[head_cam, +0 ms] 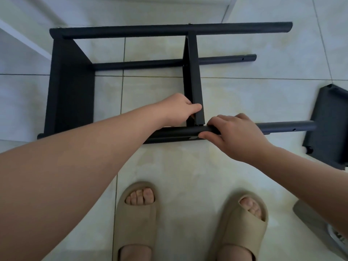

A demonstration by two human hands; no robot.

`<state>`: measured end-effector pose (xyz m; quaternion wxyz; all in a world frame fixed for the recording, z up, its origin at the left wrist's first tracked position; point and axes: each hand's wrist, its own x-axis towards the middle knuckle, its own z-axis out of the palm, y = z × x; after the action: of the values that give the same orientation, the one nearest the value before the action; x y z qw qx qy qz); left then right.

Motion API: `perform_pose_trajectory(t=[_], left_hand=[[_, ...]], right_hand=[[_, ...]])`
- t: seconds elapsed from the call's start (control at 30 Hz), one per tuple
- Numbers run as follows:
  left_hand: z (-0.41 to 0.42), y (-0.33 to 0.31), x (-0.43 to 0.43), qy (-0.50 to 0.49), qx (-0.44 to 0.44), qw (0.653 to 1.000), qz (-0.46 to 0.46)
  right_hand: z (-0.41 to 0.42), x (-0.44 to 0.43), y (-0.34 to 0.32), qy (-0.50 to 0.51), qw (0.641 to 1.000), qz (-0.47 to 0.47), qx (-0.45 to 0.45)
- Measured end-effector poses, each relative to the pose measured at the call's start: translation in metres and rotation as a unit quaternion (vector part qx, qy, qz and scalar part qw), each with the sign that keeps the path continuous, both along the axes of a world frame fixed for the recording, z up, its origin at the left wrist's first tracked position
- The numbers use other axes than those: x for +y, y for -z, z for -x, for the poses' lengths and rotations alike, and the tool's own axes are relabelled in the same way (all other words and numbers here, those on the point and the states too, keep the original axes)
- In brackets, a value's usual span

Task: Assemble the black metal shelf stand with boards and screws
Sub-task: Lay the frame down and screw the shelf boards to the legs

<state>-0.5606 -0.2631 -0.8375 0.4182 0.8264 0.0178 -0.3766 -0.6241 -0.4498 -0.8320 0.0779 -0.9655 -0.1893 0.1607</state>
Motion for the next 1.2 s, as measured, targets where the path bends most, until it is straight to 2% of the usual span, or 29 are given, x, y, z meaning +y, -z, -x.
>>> perform_pose_trajectory(t=[0.33,0.6,0.77,1.0,1.1,1.2], left_hand=[[0.004,-0.006,0.0,0.014,0.002,1.0,-0.021],[0.033,-0.009,0.0,0.078,0.032,0.996,-0.043],[0.048,-0.004,0.002,0.062,0.032,0.997,-0.013],[0.045,-0.003,0.005,-0.006,0.097,0.994,0.054],[0.042,-0.004,0.008,-0.008,0.143,0.988,0.063],[0.039,-0.002,0.014,-0.021,0.19,0.979,0.066]], right_hand=[[0.0,0.0,0.002,-0.009,1.0,0.02,-0.004],[0.042,-0.001,0.004,-0.007,1.0,0.018,0.012],[0.057,-0.007,0.013,0.003,0.998,-0.038,-0.054],[0.041,-0.008,0.014,-0.113,0.987,-0.008,-0.114],[0.033,-0.007,0.015,-0.168,0.98,0.009,-0.108],[0.029,-0.008,0.016,-0.181,0.979,0.011,-0.096]])
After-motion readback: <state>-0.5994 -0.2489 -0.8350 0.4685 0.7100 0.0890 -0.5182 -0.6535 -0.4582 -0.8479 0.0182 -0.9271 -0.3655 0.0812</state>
